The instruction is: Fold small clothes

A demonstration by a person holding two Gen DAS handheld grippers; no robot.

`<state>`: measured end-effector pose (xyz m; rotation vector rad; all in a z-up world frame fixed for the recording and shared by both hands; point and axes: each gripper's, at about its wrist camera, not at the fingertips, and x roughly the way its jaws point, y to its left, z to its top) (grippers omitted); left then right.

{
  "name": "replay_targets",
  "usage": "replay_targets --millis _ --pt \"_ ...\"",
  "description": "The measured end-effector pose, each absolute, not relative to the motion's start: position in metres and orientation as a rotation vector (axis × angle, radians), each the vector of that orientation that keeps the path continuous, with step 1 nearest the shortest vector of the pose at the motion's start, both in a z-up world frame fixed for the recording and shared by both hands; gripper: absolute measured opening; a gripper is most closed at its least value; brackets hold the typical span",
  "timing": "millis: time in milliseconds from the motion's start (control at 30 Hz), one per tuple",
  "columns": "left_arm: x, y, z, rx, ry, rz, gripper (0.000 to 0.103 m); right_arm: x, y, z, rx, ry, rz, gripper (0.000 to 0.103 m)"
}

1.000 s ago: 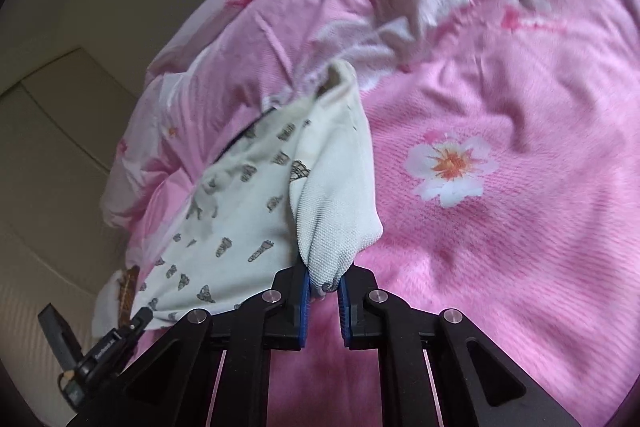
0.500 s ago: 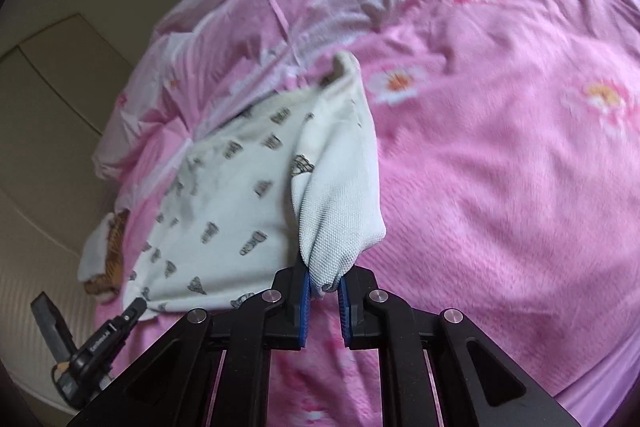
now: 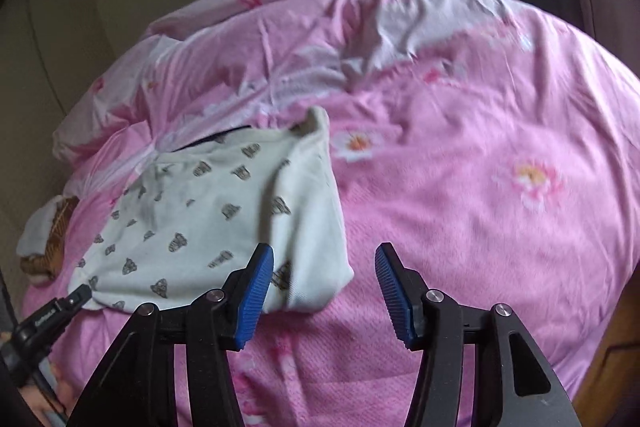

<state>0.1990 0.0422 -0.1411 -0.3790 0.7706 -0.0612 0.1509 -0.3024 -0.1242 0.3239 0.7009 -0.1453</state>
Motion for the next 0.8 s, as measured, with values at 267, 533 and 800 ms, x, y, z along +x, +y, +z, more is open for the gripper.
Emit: replay_targets --millis 267,533,800 --pt "0.22 0.018 -0.096 -0.331 0.69 -0.121 0.013 0.153 -0.317 -0.117 0.383 0.694 -0.129 0.054" --pt "0.254 -0.103 -0.055 -0.103 0.656 -0.379 0.014 0.139 -0.357 -0.097 0.436 0.646 -0.147 0.054" --pt "0.219 -0.236 -0.092 0.111 0.722 -0.631 0.014 0.122 -0.421 -0.101 0.484 0.648 -0.221 0.054"
